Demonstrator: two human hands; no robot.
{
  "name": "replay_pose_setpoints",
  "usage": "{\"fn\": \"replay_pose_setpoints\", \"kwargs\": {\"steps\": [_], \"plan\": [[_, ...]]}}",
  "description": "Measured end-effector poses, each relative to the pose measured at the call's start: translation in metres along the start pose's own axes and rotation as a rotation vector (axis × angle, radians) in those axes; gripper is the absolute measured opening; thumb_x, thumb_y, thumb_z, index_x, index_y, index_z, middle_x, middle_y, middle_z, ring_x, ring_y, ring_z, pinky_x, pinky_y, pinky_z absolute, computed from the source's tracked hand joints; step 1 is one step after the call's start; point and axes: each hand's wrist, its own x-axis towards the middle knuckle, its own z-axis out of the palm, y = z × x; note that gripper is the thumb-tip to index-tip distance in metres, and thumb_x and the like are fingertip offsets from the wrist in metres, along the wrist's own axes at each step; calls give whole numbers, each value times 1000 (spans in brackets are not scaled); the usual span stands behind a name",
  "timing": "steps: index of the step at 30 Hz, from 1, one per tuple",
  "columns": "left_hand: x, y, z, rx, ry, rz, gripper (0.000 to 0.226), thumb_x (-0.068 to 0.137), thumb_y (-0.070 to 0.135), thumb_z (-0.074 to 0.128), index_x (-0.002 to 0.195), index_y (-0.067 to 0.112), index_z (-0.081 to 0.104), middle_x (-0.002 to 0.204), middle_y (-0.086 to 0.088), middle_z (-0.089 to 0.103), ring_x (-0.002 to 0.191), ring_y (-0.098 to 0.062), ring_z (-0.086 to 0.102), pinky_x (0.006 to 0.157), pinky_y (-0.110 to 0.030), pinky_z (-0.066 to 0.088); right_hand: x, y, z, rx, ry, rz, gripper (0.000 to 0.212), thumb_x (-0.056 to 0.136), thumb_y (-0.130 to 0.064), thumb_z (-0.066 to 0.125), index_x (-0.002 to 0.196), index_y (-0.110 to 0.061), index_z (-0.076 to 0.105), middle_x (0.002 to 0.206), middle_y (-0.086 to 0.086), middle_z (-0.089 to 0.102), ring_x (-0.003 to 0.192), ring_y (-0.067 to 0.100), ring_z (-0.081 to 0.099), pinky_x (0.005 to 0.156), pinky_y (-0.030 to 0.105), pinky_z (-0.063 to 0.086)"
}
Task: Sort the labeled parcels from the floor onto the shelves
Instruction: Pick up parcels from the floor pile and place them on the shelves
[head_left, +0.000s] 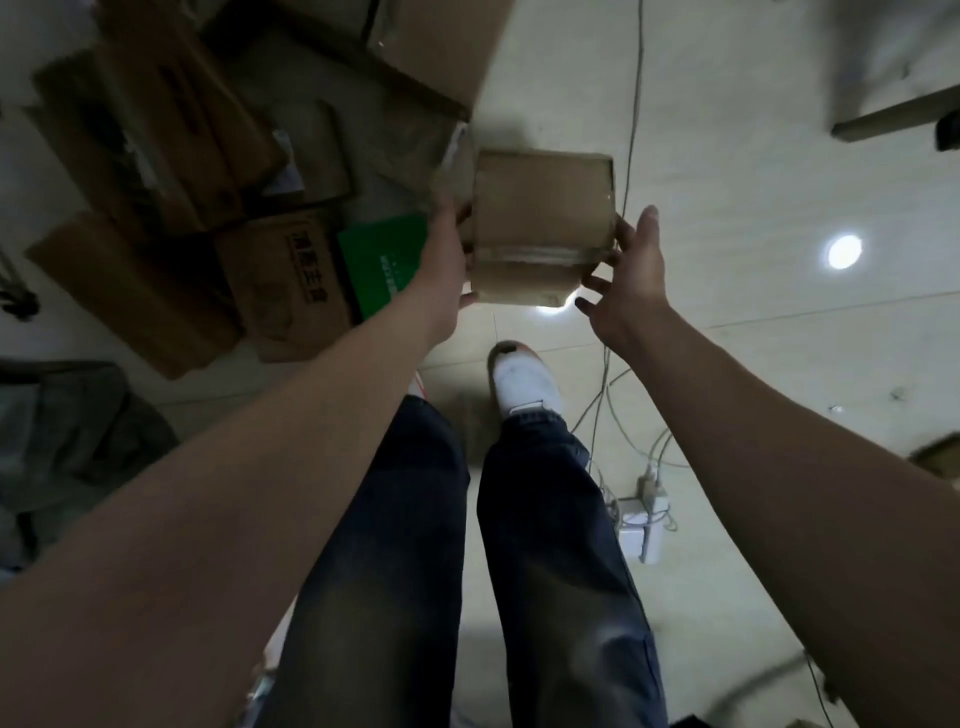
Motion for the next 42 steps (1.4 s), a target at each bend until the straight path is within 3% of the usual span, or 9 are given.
{"fn": "replay_pose_setpoints", "kwargs": {"steps": [6,11,20,23,28,31,33,36,42], "plan": [[-98,14,-22,9,62,55,51,96,68,49,116,23,64,112,3,69,104,-16,64,84,-40,57,-102,-35,7,-240,-4,-137,46,78,-60,71,102,-21,67,111,2,70,108,23,65,94,49,56],[-173,25,-38,-40,130,181,25,99,37,62,120,31,49,112,7,63,100,-14,64,90,-46,60,-181,-61,22,-308,-41,-351,24,71,-38,71,85,-21,61,96,0,64,88,17,57,77,36,44],[-371,44,-91,-291,192,459,48,90,15,71,133,26,50,126,-2,67,110,-23,69,94,-48,58,-366,-105,48,-483,-351,-579,50,93,-16,62,139,-24,43,113,6,62,102,20,65,81,35,57],[-441,42,-125,-394,208,532,71,79,25,80,142,26,50,126,-1,71,110,-24,72,90,-49,60,-435,-110,59,-587,-470,-614,49,96,-7,57,139,-30,48,121,7,65,110,24,68,84,40,60],[-546,20,-177,-365,318,677,58,77,7,86,121,35,60,117,5,72,111,-19,69,86,-33,60,-546,-92,68,-799,-628,-568,51,95,2,56,141,-18,47,130,13,62,119,33,65,96,49,58],[-607,-1,-212,-291,360,677,57,74,10,89,120,34,64,119,8,69,114,-19,67,84,-28,61,-611,-74,71,-1003,-489,-881,57,87,4,68,139,-5,46,135,16,56,125,34,57,92,34,47],[-649,-19,-239,-204,403,670,64,73,11,90,131,27,65,129,1,67,117,-19,65,98,-38,57,-659,-66,76,-1039,-421,-1238,56,82,-1,73,133,-9,52,132,11,53,126,32,50,92,28,36],[-715,-46,-282,36,447,719,67,72,17,92,132,26,66,127,6,65,103,-1,64,84,-14,54,-729,-52,92,-1139,-756,-1556,52,87,-17,77,133,-26,54,127,-9,45,128,27,40,106,43,38],[-832,-112,-352,449,615,759,66,71,31,89,131,34,62,118,15,63,99,-2,62,75,-17,48,-850,19,137,-1784,-1182,-1494,80,74,-62,81,144,-48,45,128,-23,46,141,21,27,116,43,28]]}}
